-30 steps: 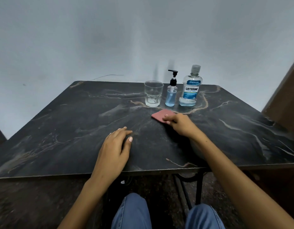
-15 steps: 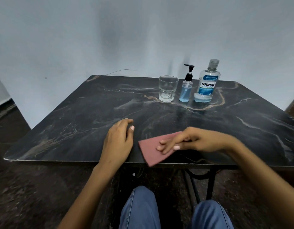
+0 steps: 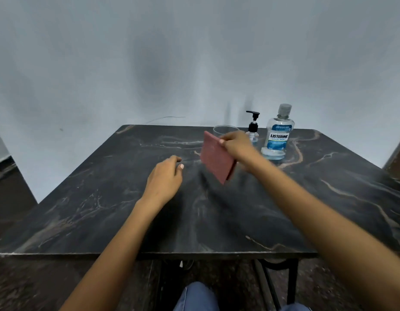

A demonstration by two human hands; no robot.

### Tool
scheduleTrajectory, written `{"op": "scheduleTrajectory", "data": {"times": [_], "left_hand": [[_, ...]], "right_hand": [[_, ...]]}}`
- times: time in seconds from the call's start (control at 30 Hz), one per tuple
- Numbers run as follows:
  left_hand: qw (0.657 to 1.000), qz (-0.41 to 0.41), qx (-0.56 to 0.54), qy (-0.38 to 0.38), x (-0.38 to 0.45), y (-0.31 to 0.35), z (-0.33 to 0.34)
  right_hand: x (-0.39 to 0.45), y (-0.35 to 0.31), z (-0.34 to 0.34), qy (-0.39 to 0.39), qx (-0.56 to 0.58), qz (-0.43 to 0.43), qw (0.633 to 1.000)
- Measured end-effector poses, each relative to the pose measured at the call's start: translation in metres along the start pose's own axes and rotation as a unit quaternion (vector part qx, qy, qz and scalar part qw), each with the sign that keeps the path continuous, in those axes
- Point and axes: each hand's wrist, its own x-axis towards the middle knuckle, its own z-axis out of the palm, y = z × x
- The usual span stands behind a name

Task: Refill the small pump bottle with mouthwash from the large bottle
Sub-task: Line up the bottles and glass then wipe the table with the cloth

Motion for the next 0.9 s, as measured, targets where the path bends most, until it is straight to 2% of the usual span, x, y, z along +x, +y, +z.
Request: {"op": "scheduleTrajectory", "data": {"times": [0.07, 0.1, 0.23, 0.37, 0.47, 0.53, 0.63, 0.7, 0.8, 0.9], "left_hand": [[1.000, -0.005, -0.003, -0.001, 0.011, -0.004, 0.001], [1.000, -0.006, 0.001, -0.003, 0.015, -0.006, 0.001], [0.999, -0.005, 0.038, -0.030, 0.027, -0.014, 0.006], [0.992, 0.022, 0.085, -0.089, 0.035, -0.019, 0.010], [0.984, 0.050, 0.121, -0.124, 0.038, -0.018, 0.016], [0.974, 0.064, 0.170, -0.134, 0.040, -0.014, 0.024], [0.964, 0.086, 0.224, -0.118, 0.044, -0.010, 0.033], [0.960, 0.095, 0.238, -0.115, 0.048, -0.009, 0.035], [0.950, 0.097, 0.251, -0.156, 0.058, -0.014, 0.032], [0.935, 0.116, 0.264, -0.205, 0.074, -0.024, 0.026]], "right_hand": [[0.007, -0.010, 0.036, 0.077, -0.129, -0.065, 0.986], [0.009, -0.010, 0.053, 0.076, -0.169, -0.080, 0.979], [0.008, 0.002, 0.102, -0.051, -0.267, -0.110, 0.956], [0.011, 0.012, 0.087, -0.115, -0.230, -0.145, 0.955], [0.022, 0.036, 0.055, -0.237, -0.330, -0.138, 0.903], [0.023, 0.051, 0.040, -0.288, -0.361, -0.144, 0.875], [0.027, 0.063, 0.039, -0.283, -0.345, -0.177, 0.877], [0.028, 0.062, 0.046, -0.258, -0.374, -0.187, 0.871], [0.031, 0.062, 0.059, -0.228, -0.408, -0.182, 0.865], [0.037, 0.060, 0.069, -0.203, -0.411, -0.155, 0.875]]}}
